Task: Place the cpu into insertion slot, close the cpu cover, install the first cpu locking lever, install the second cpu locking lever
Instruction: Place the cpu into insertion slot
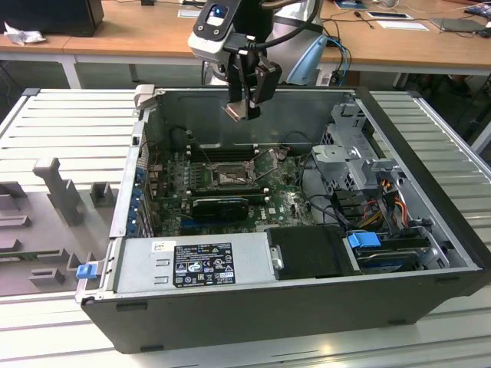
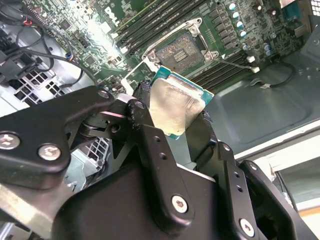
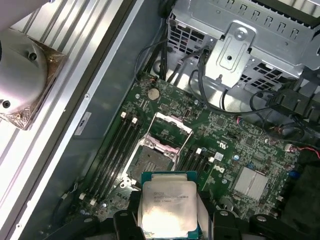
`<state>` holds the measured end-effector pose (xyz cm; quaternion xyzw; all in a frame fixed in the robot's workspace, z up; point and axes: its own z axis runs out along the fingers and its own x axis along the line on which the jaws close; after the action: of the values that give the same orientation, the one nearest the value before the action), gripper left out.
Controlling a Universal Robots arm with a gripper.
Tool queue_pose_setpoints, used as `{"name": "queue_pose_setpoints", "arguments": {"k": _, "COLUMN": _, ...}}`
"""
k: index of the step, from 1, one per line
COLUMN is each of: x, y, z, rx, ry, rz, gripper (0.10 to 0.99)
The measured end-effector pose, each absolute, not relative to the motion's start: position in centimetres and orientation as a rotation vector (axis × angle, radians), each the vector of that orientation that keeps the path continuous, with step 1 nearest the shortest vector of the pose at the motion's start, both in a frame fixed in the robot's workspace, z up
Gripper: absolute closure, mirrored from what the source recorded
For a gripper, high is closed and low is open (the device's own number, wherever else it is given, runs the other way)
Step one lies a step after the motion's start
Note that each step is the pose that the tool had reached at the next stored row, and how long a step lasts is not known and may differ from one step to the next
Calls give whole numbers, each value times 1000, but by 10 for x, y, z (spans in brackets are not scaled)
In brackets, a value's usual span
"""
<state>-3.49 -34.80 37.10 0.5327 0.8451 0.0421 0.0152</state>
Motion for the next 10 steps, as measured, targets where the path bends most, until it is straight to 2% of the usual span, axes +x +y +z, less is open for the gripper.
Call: {"name": "queue_pose_setpoints", "arguments": {"k": 10, "x": -35, "y": -348, "z": 371, "rx": 1731, "ry": 2579, "rz": 129, "gripper": 561}}
